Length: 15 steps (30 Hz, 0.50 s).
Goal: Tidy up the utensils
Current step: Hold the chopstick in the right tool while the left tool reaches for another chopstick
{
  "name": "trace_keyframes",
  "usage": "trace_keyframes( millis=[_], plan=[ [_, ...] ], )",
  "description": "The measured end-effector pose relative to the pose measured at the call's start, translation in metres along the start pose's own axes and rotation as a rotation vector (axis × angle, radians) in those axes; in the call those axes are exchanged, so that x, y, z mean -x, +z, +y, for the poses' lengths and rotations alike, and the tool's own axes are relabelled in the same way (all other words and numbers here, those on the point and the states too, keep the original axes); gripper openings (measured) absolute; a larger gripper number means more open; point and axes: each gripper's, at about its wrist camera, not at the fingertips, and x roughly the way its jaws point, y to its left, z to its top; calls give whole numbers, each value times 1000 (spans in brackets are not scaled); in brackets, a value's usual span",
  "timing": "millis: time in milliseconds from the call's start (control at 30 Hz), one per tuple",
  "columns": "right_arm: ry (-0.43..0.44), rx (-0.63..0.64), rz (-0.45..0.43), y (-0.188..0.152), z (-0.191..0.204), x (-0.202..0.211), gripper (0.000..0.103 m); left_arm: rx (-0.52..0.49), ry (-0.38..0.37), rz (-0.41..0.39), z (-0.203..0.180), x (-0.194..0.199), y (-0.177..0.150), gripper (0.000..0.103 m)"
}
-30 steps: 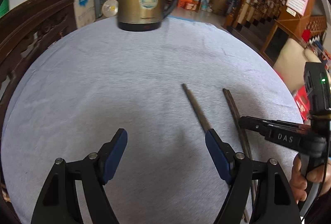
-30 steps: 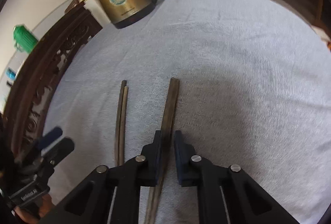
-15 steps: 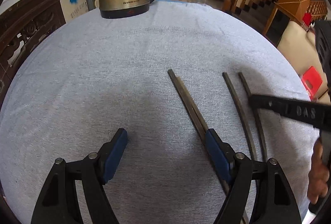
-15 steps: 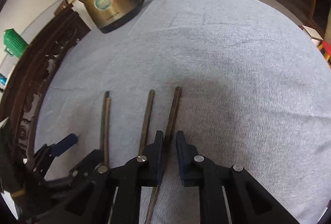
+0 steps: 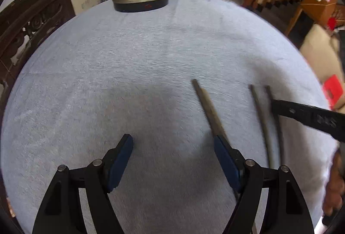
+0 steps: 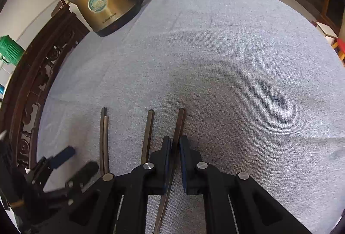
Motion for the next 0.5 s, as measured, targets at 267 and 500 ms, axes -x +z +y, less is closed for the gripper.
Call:
trace_keyframes(
  millis=[267, 500],
  plan=[
    [-69, 40, 2, 13, 11, -8, 10, 2, 47, 18, -10, -14, 26, 80],
    [-11, 44, -11, 8, 2, -4, 10, 8, -33, -9, -15, 4, 22, 80]
  ],
)
